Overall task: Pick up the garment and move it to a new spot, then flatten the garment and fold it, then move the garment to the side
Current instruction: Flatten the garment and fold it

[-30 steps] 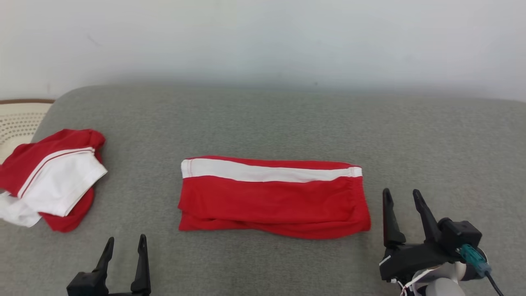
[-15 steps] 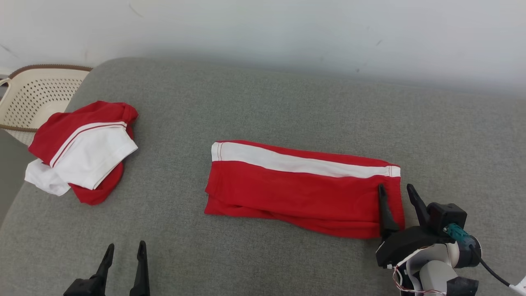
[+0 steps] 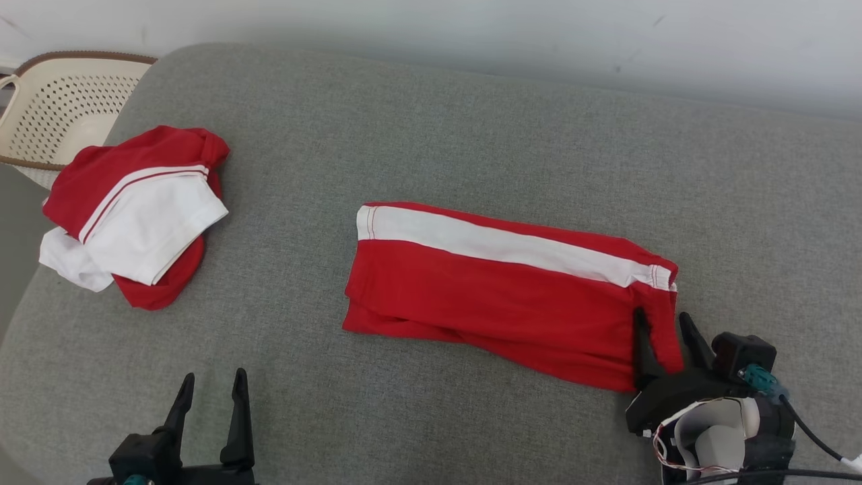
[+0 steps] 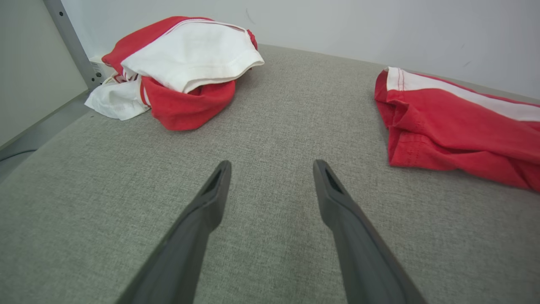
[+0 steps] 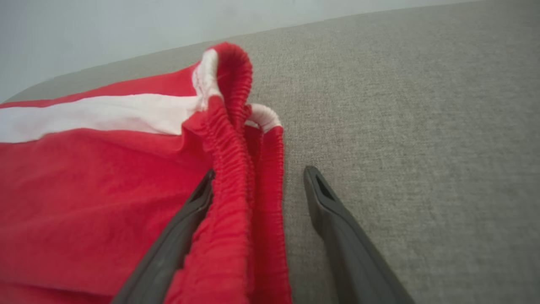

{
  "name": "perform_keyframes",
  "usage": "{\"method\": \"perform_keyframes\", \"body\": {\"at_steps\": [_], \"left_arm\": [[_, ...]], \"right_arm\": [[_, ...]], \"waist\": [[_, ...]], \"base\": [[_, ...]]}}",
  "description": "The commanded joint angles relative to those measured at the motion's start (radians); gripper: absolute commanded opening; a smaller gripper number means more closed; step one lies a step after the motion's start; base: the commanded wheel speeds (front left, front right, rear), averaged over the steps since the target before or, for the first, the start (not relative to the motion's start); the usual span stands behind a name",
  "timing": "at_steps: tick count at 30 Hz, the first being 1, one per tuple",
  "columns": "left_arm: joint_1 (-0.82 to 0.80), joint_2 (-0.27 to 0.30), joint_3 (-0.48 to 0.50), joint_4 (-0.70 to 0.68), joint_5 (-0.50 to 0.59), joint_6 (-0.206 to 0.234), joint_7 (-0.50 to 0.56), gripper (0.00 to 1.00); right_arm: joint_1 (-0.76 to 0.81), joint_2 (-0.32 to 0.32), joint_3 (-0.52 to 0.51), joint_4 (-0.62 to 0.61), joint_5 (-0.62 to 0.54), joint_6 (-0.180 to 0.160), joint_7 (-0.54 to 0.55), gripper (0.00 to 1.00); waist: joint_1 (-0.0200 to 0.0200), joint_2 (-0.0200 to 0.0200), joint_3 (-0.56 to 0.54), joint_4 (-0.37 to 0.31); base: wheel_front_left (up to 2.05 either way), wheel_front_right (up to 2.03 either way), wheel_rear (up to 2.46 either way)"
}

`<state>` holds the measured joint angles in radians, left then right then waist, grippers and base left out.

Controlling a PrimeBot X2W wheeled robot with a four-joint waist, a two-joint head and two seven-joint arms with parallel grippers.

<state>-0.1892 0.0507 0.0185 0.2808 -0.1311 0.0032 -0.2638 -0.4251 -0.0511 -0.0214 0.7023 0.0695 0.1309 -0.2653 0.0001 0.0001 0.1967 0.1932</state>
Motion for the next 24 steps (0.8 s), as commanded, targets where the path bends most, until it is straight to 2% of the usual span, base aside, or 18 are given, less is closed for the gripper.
{"method": "perform_keyframes", "body": {"at_steps": [1,10,11,12,13,14,15,18,24], "left_arm": [[-0.01,0.0,-0.002,-0.001,-0.005,0.005,-0.001,1.0],[-0.02,0.0,-0.007,-0.002,-0.013,0.004,-0.001,1.0],[-0.021,0.0,-0.009,-0.003,-0.014,0.004,-0.001,1.0],[-0.022,0.0,-0.009,-0.003,-0.016,0.005,-0.001,1.0],[-0.022,0.0,-0.01,-0.004,-0.017,0.005,-0.001,1.0],[-0.021,0.0,-0.01,-0.005,-0.018,0.005,-0.001,1.0],[-0.02,0.0,-0.009,-0.006,-0.019,0.005,-0.001,1.0],[-0.012,0.0,-0.004,-0.007,-0.018,0.006,-0.001,1.0],[0.004,0.0,0.002,-0.007,-0.022,-0.002,-0.001,1.0]], "right_arm": [[-0.004,0.0,0.005,0.03,0.025,0.0,0.003,1.0],[-0.025,0.018,0.112,0.163,0.122,0.005,0.016,1.0],[-0.028,0.021,0.124,0.175,0.14,0.006,0.017,0.94],[-0.032,0.023,0.137,0.184,0.15,0.006,0.018,0.66],[-0.036,0.025,0.151,0.192,0.16,0.006,0.019,0.45],[-0.038,0.027,0.162,0.197,0.175,0.006,0.019,0.1],[-0.041,0.028,0.17,0.191,0.192,0.006,0.019,0.0],[-0.038,0.021,0.165,0.164,0.217,0.005,0.015,0.0],[-0.023,0.001,0.083,0.115,0.235,-0.001,0.007,0.0]], "waist": [[-0.0001,-0.0001,0.018,0.007],[-0.0001,-0.0001,0.038,0.023],[-0.0001,-0.0001,0.04,0.025],[-0.0001,-0.0001,0.04,0.026],[-0.0001,-0.0001,0.04,0.027],[-0.0001,-0.0001,0.04,0.028],[-0.0001,-0.0001,0.039,0.028],[-0.0001,-0.0001,0.032,0.023],[-0.0001,-0.0001,0.005,0.0]], "base": [[0.0,0.0,0.0],[0.0,0.0,0.0],[0.0,0.0,0.0],[0.0,0.0,0.0],[0.0,0.0,0.0],[0.0,0.0,0.0],[0.0,0.0,0.0],[0.0,0.0,0.0],[0.0,0.0,0.0]]}}
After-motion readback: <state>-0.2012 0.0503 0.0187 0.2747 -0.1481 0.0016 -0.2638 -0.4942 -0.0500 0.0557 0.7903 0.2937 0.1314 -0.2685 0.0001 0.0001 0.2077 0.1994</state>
